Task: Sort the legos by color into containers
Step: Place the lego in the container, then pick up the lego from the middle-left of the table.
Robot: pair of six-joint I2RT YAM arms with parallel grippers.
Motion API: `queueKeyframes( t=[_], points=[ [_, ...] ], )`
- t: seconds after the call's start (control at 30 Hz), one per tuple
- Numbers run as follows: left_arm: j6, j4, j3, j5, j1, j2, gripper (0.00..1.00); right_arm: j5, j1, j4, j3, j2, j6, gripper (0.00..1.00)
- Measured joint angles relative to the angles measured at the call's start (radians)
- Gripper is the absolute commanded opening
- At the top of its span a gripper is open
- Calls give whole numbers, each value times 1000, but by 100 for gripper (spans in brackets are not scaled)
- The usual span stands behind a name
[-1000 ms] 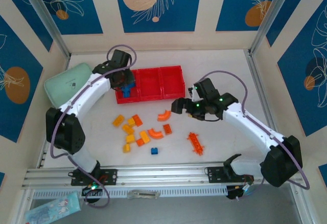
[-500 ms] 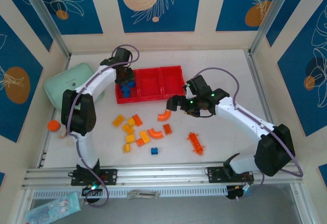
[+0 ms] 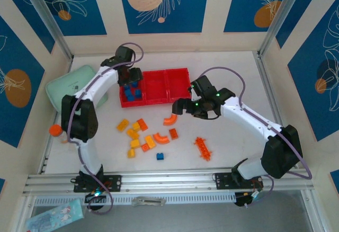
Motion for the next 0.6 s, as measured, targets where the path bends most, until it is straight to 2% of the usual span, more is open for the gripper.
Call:
queueKeyframes(
  t=[0.2, 0.33, 0.6],
  points=[
    [-2, 0, -156, 68, -6, -221, 72, 14, 39, -38, 3, 3, -29, 99],
    [-18, -28, -274, 92, -62, -335, 72, 37, 76, -69, 7, 3, -32, 99],
    [-136, -126, -492, 106, -371, -510, 73, 35, 100, -64, -99, -74, -32, 99]
  ],
)
